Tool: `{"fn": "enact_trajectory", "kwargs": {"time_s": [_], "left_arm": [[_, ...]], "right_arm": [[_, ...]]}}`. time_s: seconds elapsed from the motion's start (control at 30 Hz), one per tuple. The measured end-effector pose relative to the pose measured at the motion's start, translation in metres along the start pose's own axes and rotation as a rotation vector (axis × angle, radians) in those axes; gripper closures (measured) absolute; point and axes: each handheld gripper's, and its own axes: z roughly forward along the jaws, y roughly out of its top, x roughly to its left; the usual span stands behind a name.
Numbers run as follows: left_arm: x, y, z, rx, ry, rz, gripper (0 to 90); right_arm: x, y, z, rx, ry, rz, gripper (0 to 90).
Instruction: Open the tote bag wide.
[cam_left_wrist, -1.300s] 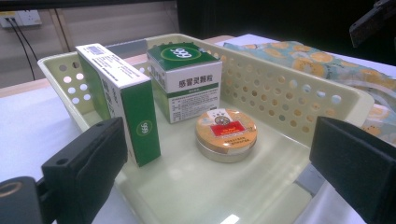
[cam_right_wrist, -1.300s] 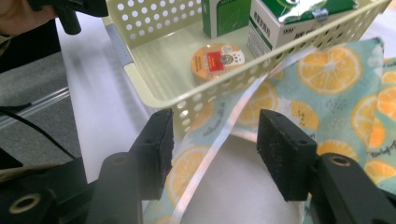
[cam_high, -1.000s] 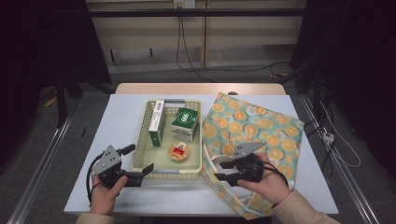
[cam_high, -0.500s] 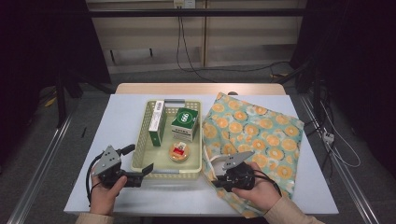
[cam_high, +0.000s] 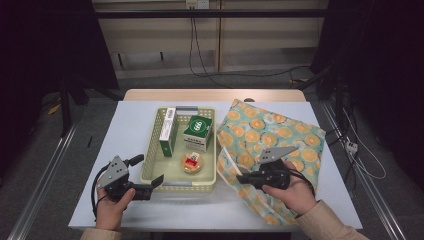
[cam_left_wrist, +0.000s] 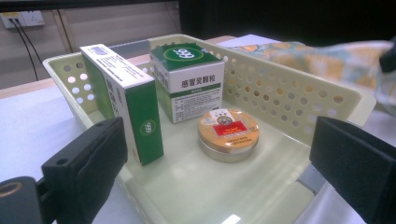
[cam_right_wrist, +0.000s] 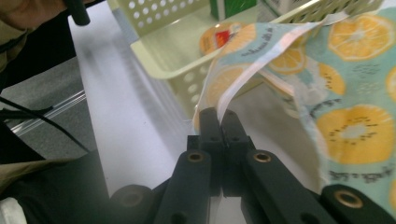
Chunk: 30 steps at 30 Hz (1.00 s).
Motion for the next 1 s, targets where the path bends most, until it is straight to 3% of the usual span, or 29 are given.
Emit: {"fn": "enact_trajectory", "kwargs": {"time_s": [0.23, 0.4, 0.6, 0.8, 0.93, 1.0], "left_arm": [[0.000, 0.000, 0.000, 0.000, -0.002, 0.006, 4.0], [0.000, 0.000, 0.000, 0.001, -0.002, 0.001, 4.0], [0.000, -0.001, 0.001, 0.002, -0.004, -0.001, 4.0], [0.000, -0.001, 0.001, 0.001, -0.005, -0.003, 4.0], [0.000, -0.001, 0.001, 0.002, -0.002, -0.008, 4.0], [0.000, -0.001, 0.001, 0.003, -0.003, -0.004, 4.0]], "right_arm": [[-0.007, 0.005, -0.013, -0.022, -0.026, 0.006, 90.0], [-0.022, 0.006, -0.020, -0.043, -0.070, 0.032, 88.1], [-0.034, 0.000, -0.021, -0.029, -0.109, 0.054, 87.5], [-0.043, -0.001, -0.024, -0.006, -0.152, 0.038, 90.0], [-0.064, 0.000, -0.033, 0.005, -0.210, 0.051, 90.0], [-0.084, -0.001, -0.040, -0.005, -0.233, 0.098, 90.0]]}}
